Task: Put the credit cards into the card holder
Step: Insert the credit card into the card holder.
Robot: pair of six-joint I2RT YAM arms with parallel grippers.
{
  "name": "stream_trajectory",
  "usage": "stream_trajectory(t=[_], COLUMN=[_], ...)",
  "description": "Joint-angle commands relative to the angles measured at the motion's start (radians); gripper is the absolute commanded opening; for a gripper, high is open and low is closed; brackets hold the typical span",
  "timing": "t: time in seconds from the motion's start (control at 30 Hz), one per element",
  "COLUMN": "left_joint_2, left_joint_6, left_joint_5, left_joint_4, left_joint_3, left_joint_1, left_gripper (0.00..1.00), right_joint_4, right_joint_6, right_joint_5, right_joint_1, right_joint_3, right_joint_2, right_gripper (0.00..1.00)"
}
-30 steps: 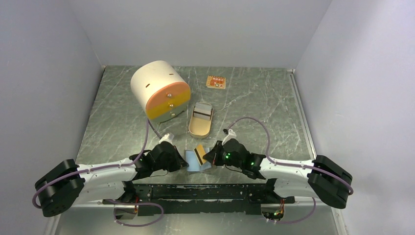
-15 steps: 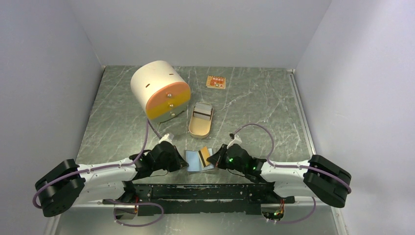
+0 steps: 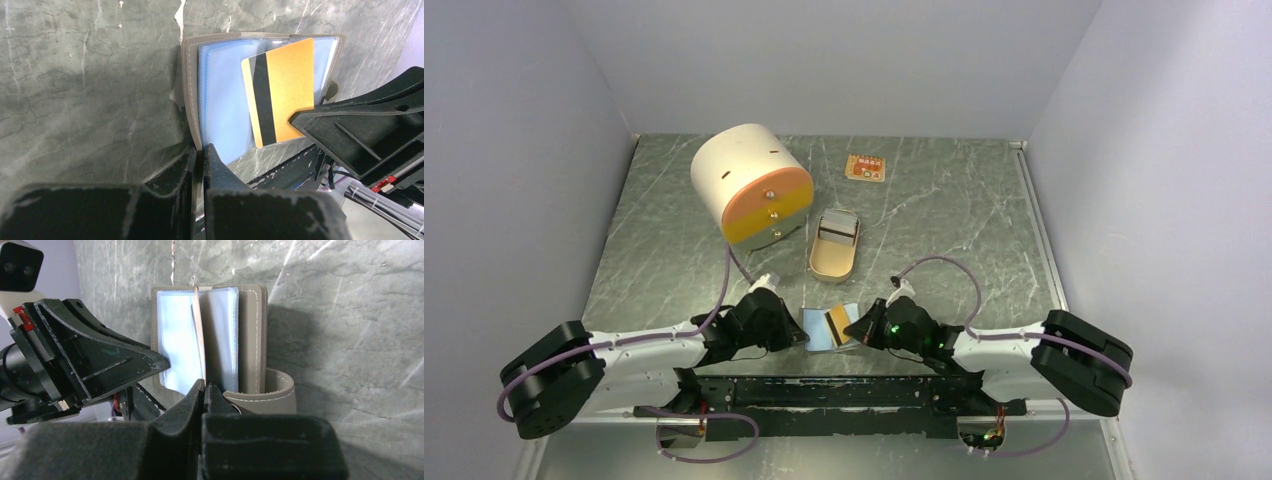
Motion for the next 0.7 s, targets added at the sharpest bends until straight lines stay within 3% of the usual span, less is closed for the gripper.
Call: stream_trajectory(t=[0.0, 0.1, 0.23, 0.37, 0.53, 0.67], left_joint_2=[0.011, 0.018, 0.020, 0.016, 0.012, 0.020], left_joint_6=[0.003, 0.004, 0.007, 0.007, 0.005, 0.009], left_joint_5=[0.025, 0.028, 0.027, 0.025, 0.026, 0.030], left_joint_4=[0.016, 0.018, 0.016, 0.012, 0.015, 0.020], left_joint_3=[-0.003, -0.002, 0.003, 0.003, -0.002, 0.001], left_joint_1=[0.006, 0.008, 0.007, 0.008, 0.008, 0.008], left_gripper=[0.09, 0.09, 0.09, 0.09, 0.09, 0.09], right_joint_4=[0.056, 0.073, 0.061, -0.052, -0.206, -0.206], right_joint_6=[0.017, 0.014, 0.005, -0.035, -0.086, -0.097], right_joint_5=[-0.033, -0.041, -0.041, -0.019, 0.026, 0.010], right_joint_1=[0.008, 0.008, 0.010, 0.010, 0.009, 0.011], right_joint_3=[-0.022, -0.017, -0.001, 0.037, 0.073, 0.072], right_joint_2=[0.050, 0.076, 0.097, 0.080, 0.015, 0.020], right_gripper=[0.00, 0.02, 0.14, 0.26, 0.33, 0.36])
